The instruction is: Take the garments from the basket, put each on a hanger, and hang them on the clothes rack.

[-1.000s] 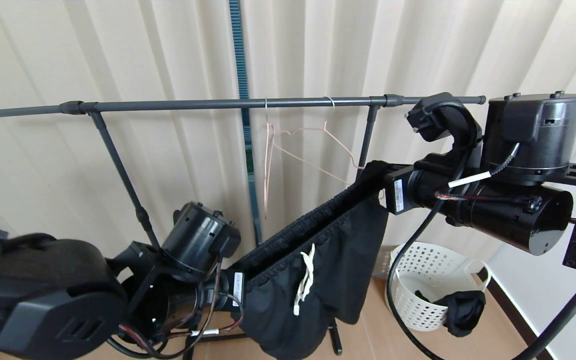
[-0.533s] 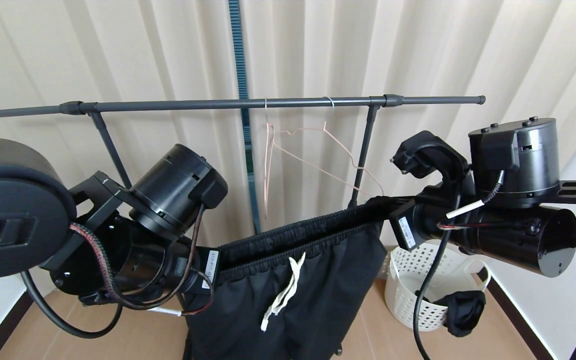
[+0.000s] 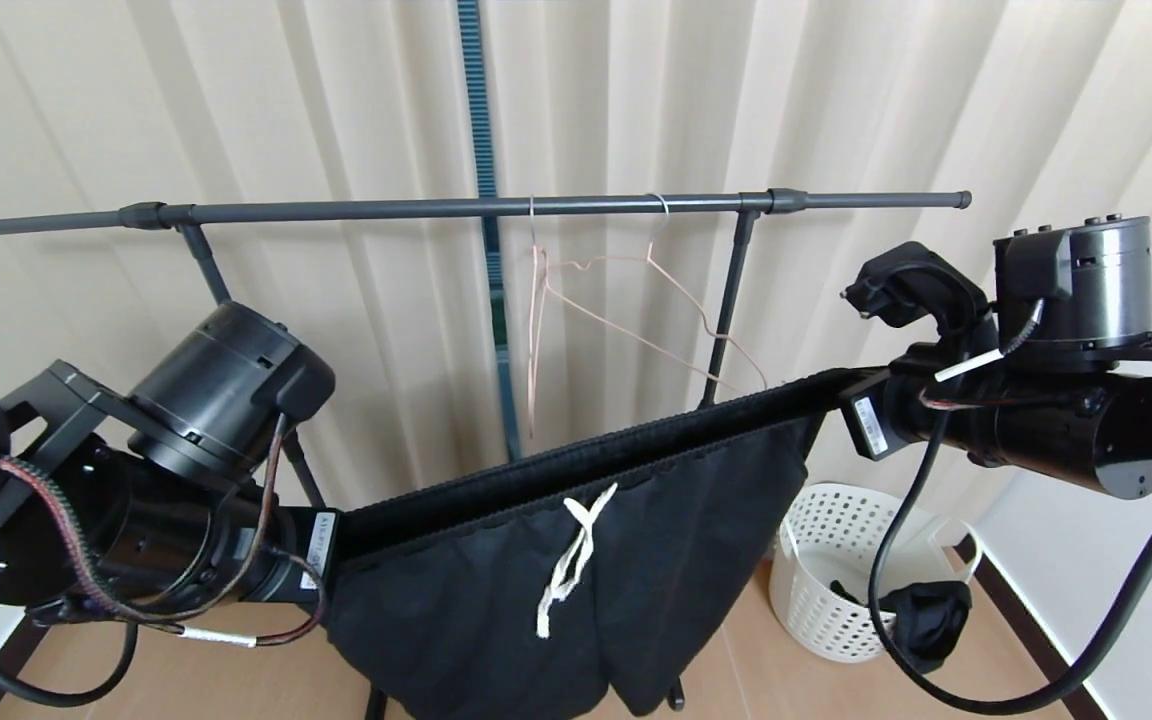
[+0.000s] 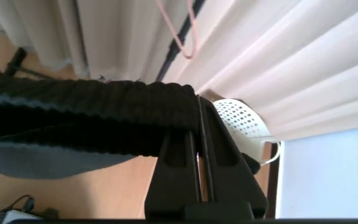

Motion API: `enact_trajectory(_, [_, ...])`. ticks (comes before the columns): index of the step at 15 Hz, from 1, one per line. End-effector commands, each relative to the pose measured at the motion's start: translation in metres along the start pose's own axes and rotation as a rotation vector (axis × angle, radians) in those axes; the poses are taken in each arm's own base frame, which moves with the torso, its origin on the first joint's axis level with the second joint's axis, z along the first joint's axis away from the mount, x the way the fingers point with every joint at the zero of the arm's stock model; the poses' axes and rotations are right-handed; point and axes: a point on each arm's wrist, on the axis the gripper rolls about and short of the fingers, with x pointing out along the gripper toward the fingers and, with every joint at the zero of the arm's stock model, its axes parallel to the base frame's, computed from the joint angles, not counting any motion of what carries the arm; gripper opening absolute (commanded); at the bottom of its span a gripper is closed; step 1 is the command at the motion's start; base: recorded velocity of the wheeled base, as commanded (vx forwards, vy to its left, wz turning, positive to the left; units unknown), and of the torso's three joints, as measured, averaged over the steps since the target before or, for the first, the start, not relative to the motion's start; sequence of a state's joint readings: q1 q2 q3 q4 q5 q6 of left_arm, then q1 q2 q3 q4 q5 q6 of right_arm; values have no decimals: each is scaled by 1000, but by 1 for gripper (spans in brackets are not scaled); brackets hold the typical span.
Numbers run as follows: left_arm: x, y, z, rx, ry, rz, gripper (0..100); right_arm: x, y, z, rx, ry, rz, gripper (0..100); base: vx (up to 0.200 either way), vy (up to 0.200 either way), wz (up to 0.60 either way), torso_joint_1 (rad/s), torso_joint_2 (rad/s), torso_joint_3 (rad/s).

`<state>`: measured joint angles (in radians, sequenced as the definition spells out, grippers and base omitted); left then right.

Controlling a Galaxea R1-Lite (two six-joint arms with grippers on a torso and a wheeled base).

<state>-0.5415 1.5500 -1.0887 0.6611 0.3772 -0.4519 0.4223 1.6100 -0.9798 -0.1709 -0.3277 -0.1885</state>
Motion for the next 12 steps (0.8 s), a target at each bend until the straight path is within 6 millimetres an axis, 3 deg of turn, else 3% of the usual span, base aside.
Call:
enact_trajectory(1, [-1,10,3,-30,-19,12,0,3,-9,-1,3,8,-29,0,0,0,0,0,0,0])
enact_trajectory(4, [3,3,11,-41,-59,-15,0,2,-7,-5,-5,23,-25,0,0,0,0,0,0,0])
enact_trajectory(7, [2,-9,37,-53,-119,-61,0,-15,1,-24,-166,49,19,0,0,0,0,0,0,0])
enact_trajectory(12, [-4,-47,83,-16,-183,-265,0,-52,44,-40,-358,1,212,0,0,0,0,0,0,0])
